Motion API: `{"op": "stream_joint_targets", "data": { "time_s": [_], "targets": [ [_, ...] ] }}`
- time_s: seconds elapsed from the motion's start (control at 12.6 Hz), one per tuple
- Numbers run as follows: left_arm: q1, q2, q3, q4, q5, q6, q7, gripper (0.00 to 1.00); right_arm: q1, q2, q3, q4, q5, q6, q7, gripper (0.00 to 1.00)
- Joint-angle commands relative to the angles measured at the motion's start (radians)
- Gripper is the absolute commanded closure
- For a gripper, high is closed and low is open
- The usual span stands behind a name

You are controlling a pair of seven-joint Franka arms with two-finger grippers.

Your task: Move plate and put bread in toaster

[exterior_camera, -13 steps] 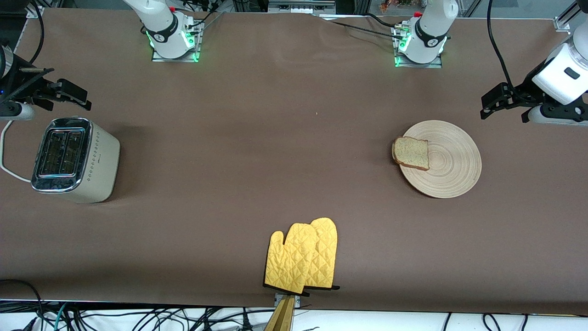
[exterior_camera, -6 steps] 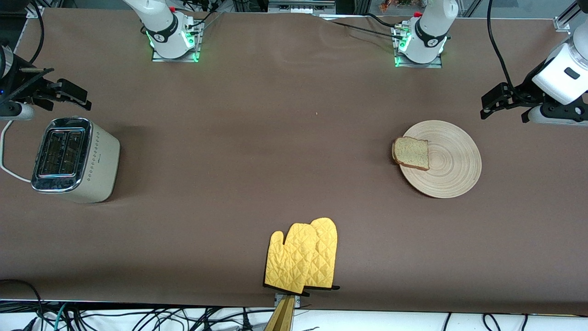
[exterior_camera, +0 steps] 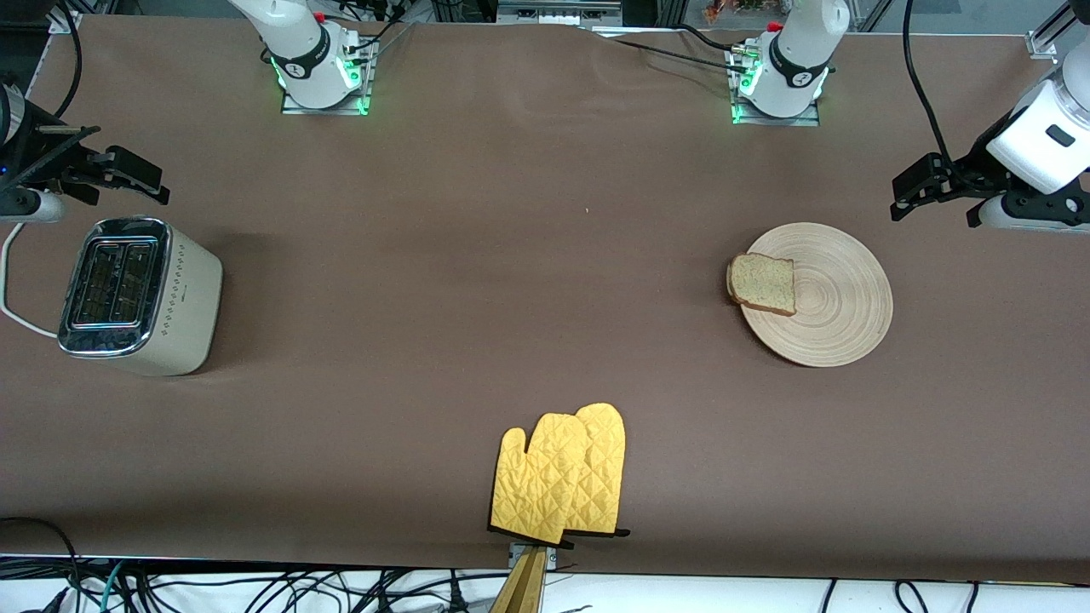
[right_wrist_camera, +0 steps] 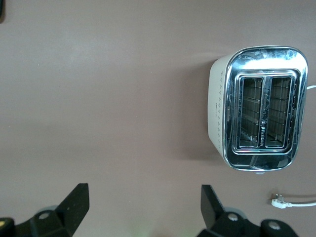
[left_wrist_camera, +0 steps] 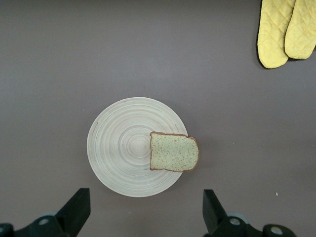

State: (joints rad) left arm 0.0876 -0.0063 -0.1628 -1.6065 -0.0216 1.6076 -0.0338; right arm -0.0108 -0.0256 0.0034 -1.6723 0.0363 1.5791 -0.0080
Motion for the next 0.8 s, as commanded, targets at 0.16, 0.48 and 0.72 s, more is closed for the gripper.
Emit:
{"op": "stream_joint_targets", "data": {
  "time_s": [0.16,0.48,0.72],
  "targets": [
    [0.003,0.012,-0.004,0.033,0.014,-0.026,-0.011,0.00,-0.005,0.000,0.004,0.019,-0.001,-0.022,0.000,0.00],
    [0.004,0.012,-0.004,0.033,0.014,-0.026,-0.011,0.00,-0.005,0.000,0.004,0.019,-0.001,-0.022,0.002,0.00],
    [0.003,0.012,-0.004,0.033,0.014,-0.026,-0.011,0.00,-0.005,0.000,0.004,0.019,-0.001,-0.021,0.005,0.00]
  ]
}}
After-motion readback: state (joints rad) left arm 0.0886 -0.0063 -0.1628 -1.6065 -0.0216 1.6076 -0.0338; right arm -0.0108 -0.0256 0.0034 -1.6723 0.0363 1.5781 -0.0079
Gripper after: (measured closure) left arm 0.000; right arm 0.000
